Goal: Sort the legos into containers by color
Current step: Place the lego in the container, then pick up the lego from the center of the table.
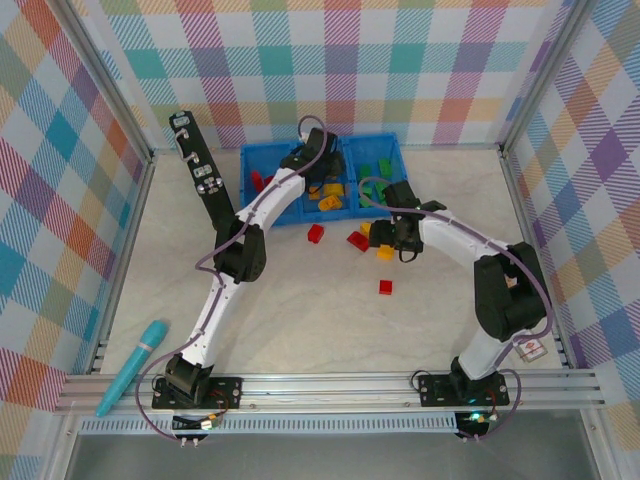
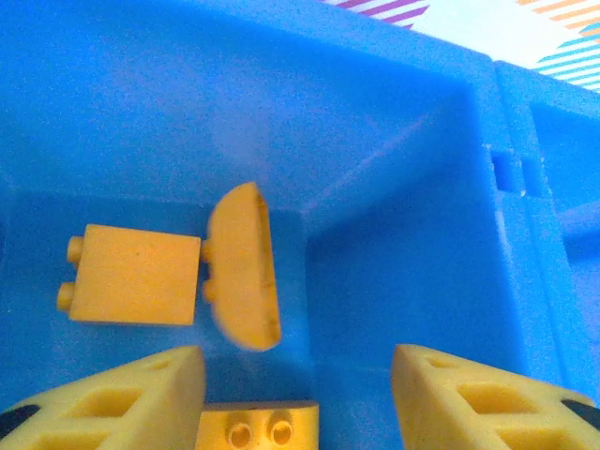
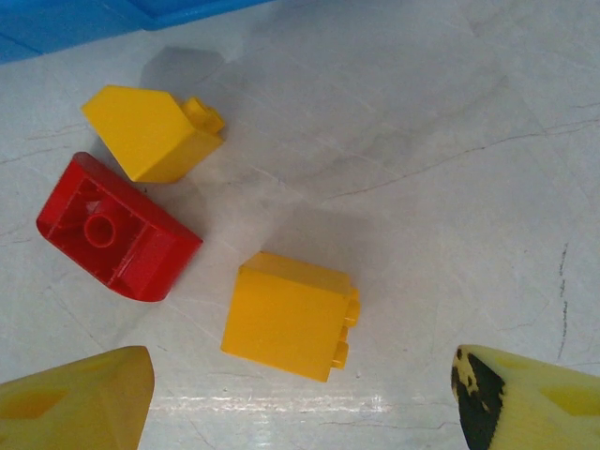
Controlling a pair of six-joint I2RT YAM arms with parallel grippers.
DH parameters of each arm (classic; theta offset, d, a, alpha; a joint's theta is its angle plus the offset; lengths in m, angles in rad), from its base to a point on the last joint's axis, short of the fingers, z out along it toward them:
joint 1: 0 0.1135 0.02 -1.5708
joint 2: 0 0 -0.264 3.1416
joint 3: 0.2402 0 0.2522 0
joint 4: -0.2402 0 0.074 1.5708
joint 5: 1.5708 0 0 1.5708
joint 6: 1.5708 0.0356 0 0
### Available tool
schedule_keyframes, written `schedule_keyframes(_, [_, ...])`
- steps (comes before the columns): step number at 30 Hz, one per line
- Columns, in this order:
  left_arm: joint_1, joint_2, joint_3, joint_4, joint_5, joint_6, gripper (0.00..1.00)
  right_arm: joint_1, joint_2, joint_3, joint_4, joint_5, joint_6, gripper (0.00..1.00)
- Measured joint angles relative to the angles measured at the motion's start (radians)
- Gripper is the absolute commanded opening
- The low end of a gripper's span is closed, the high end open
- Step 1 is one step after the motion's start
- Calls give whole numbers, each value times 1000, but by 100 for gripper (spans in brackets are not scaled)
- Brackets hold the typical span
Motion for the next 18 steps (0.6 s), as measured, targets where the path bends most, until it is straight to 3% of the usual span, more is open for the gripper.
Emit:
schedule_keyframes(10, [4,-25,-6,15,11,39,55,0,43,0,3,-11,25,82])
schedule_keyframes(18, [4,-242,-128,40,21,98,55,0,131,0,32,-38,55,76])
